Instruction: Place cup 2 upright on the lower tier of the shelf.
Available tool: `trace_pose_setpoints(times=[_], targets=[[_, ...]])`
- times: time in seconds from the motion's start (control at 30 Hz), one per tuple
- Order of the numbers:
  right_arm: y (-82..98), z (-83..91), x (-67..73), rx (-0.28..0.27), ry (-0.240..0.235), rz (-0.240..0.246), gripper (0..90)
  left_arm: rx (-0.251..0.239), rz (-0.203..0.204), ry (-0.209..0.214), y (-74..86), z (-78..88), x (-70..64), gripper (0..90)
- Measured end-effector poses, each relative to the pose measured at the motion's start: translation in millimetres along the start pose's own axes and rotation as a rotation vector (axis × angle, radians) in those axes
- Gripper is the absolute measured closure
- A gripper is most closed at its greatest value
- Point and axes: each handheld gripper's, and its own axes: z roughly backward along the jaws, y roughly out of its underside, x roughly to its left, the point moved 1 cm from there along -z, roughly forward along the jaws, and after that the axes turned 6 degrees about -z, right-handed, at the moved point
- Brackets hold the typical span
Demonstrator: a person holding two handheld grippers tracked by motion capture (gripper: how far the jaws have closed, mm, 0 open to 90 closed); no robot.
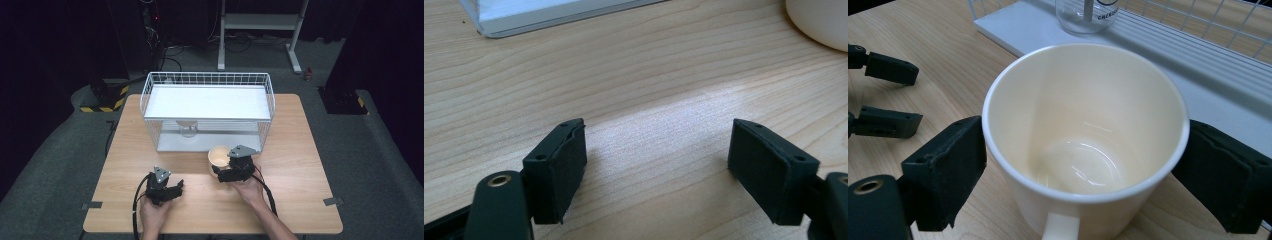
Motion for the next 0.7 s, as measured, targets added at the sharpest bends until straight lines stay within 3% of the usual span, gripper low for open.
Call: trace_pose_setpoints(times=[0.47, 0.7], targets=[[-1.7, -9.4, 1.4, -0.006, 0.022, 0.000, 9.0, 0.000, -0.001, 0.000, 0.0, 0.0, 0.0, 23.8], [-1.3, -8.8, 0.3, -0.010, 0.011, 0.006, 9.7, 0.000, 0.000, 0.000, 0.0, 0.0, -0.1, 23.8]])
